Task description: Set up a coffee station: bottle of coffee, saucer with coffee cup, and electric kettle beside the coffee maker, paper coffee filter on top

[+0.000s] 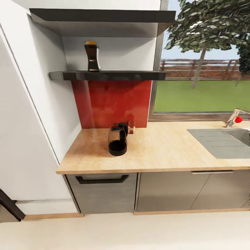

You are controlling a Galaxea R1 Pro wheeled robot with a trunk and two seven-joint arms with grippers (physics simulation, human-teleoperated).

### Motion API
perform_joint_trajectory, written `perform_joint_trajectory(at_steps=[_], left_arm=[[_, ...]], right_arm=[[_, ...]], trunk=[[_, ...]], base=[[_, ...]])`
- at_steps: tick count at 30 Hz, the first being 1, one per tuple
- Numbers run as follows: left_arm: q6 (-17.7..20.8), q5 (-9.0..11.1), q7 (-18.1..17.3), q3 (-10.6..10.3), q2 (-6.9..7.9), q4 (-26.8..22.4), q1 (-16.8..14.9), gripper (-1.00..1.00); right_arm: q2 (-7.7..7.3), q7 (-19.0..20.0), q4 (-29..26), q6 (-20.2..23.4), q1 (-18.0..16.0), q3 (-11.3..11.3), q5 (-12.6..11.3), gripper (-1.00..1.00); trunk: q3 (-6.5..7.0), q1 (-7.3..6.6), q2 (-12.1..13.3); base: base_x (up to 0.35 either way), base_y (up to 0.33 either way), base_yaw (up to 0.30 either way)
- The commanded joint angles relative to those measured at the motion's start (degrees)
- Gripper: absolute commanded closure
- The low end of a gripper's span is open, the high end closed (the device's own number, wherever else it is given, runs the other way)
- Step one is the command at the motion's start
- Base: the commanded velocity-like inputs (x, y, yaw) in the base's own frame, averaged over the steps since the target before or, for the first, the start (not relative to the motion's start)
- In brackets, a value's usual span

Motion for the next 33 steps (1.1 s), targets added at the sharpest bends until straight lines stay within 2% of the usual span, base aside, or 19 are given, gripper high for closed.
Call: perform_joint_trajectory(at_steps=[1, 7, 13, 14, 19, 20, 23, 27, 30, 33], left_arm=[[-0.3, -0.5, 0.1, 0.3, -0.07, 0.0, -0.1, -1.0], [-3.4, -0.5, 0.1, 0.4, -0.36, -0.8, -0.1, -1.0], [-5.2, -0.5, -0.2, 0.4, -0.28, -6.0, -0.1, -1.0], [-5.3, -0.4, -0.4, 0.4, -0.32, -10.8, -0.1, -1.0], [-5.3, -0.2, -0.8, 0.4, -0.39, -19.3, -0.1, -1.0], [-5.3, 0.0, -2.5, 0.5, -0.48, -28.6, -0.1, -1.0], [-5.0, 0.6, -7.5, 0.6, -0.94, -36.5, -0.2, -1.0], [-4.2, 2.7, -12.8, 0.6, -2.32, -45.2, -0.3, -1.0], [-2.3, 4.6, -14.4, 0.5, -2.93, -51.2, -0.4, -1.0], [2.7, 6.2, -15.1, 0.4, -3.71, -57.6, -1.2, -1.0]], right_arm=[[-0.01, -0.2, 0.1, -0.2, 0.0, 0.0, 0.1, -1.0], [-0.74, -0.2, 0.2, -0.2, 0.0, 0.0, 0.1, -1.0], [-0.88, -0.2, 0.3, -0.1, 0.0, 0.0, 0.0, -1.0], [-0.88, -0.1, 0.3, -0.1, 0.0, 0.0, 0.0, -1.0], [-0.86, -0.1, 0.3, -0.1, 0.0, 0.0, 0.0, -1.0], [-0.86, -0.1, 0.3, -0.1, 0.0, 0.0, 0.0, -1.0], [-0.86, -0.1, 0.4, -0.1, 0.0, 0.0, 0.0, -1.0], [-0.86, -0.1, 0.4, -0.1, 0.0, 0.0, 0.0, -1.0], [-0.86, -0.1, 0.4, -0.1, 0.0, 0.0, 0.0, -1.0], [-0.87, -0.1, 0.4, -0.1, 0.0, 0.0, 0.0, -1.0]], trunk=[[-0.12, 0.0, -0.1], [-0.12, 0.0, -0.1], [-0.12, 0.0, -0.1], [-0.12, 0.0, -0.1], [-0.12, 0.0, -0.1], [-0.12, 0.0, -0.1], [-0.12, 0.0, -0.1], [-0.12, 0.0, -0.1], [-0.12, 0.0, -0.1], [-0.12, 0.0, -0.1]], base=[[-0.317, 0.0, 0.0], [-0.208, 0.0, 0.0], [-0.024, 0.0, 0.0], [-0.002, 0.0, 0.0], [0.0, 0.0, 0.0], [0.0, 0.0, 0.0], [0.0, 0.0, 0.0], [0.0, 0.0, 0.0], [0.0, 0.0, 0.0], [0.0, 0.0, 0.0]])
